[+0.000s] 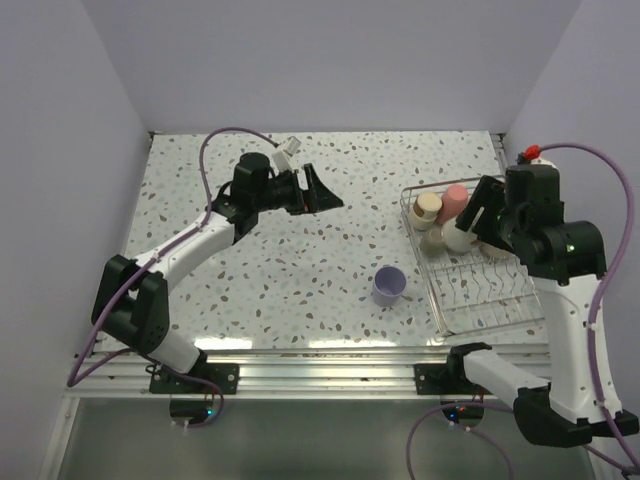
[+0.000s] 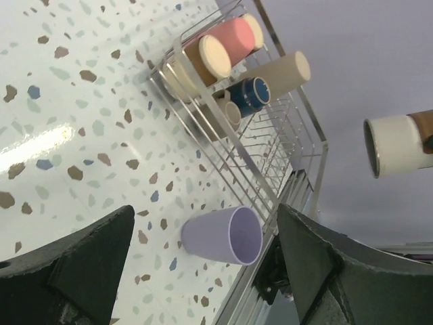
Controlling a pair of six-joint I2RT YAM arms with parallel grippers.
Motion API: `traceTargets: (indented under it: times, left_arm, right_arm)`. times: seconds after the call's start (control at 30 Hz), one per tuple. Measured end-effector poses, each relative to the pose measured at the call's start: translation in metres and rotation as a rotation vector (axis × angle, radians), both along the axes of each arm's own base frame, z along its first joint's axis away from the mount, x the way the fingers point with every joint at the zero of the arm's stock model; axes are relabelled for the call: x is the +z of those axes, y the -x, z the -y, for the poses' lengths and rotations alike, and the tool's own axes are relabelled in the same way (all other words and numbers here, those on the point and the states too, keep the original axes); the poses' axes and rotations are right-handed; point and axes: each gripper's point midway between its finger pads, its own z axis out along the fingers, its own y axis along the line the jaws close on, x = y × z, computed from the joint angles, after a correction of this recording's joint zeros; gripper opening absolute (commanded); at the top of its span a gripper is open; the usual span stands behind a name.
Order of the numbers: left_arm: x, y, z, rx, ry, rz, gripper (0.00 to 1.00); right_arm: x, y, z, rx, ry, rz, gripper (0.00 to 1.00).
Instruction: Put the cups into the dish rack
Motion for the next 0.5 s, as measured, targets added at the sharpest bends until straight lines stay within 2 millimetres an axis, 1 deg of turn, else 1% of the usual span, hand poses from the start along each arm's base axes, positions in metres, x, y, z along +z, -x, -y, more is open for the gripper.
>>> traceTargets:
  times: [0.07,0.17,0.37,0.5]
  left_arm:
    - [-0.011,0.002,-0.003,0.003,-0.027,-0.016,0.88]
    - [-0.017,0.003,-0.004,0.0,-0.043,-0.017,0.87]
    - [-0.026,0.0,-0.003,-0.005,-0.055,-0.024,0.87]
    - [-0.034,0.002,-0.003,-0.008,-0.061,-0.038,0.86]
  right_arm:
    - [-0.025,0.008,0.006,-0.014,0.036,-0.084,0.0]
    - [-0.062,0.018,0.011,-0.024,0.076,-0.213,0.0]
    - [-0.102,0.034,0.018,-0.037,0.114,-0.34,0.0]
    - [-0.117,0.042,0.019,-0.056,0.11,-0.387,0.0]
